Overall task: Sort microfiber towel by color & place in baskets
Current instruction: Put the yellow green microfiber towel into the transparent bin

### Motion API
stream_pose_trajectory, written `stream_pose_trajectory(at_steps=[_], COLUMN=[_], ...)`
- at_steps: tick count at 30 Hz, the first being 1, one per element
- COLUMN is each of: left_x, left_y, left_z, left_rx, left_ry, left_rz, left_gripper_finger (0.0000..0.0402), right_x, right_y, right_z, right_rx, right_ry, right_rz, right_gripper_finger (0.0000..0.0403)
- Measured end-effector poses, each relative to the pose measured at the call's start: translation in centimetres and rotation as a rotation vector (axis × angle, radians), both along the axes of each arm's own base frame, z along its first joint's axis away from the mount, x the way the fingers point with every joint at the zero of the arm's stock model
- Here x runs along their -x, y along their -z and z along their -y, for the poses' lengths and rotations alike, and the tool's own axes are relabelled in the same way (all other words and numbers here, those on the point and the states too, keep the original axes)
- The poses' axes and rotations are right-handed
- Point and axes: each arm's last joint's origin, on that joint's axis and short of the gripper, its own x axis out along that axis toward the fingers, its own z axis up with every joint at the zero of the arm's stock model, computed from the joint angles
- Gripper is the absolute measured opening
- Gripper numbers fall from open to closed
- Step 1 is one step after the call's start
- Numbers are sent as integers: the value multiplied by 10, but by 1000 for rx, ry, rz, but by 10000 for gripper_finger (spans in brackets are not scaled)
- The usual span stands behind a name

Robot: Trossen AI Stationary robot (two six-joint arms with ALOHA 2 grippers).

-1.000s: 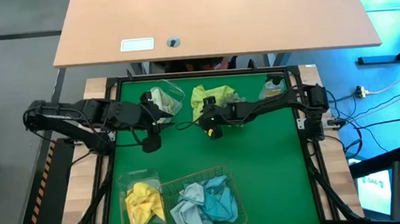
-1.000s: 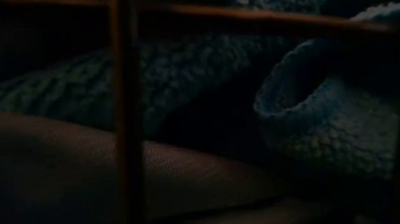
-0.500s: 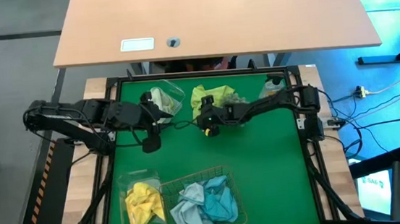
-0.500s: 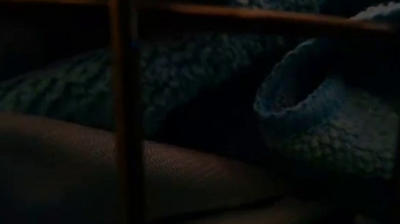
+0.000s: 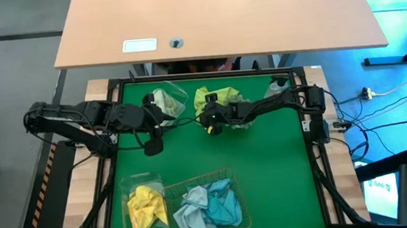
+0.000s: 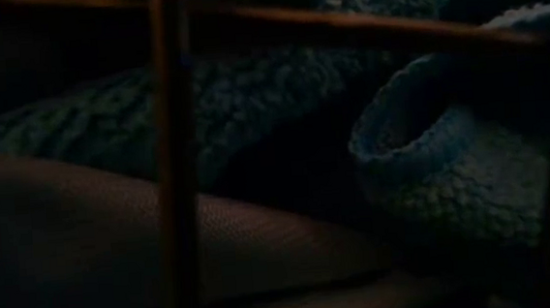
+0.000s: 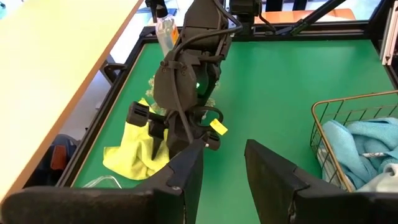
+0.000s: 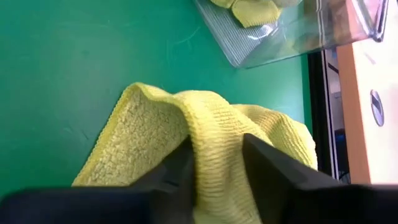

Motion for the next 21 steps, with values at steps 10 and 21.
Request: stream_pose_trajectory(at_steps=[10, 21], left_x=[7, 53], left_y=[-5, -19], left_z=[-2, -10], left_rx=[-57, -51], left_ry=[34, 25], left_rz=[4, 100], left_gripper_finger=[114, 114], right_x=[0, -10], right_y=[0, -24], right_z=[0, 1], right_rx=[0, 13], right_ry=[-1, 3], right_rz=[7, 49], right_gripper_finger=[19, 9])
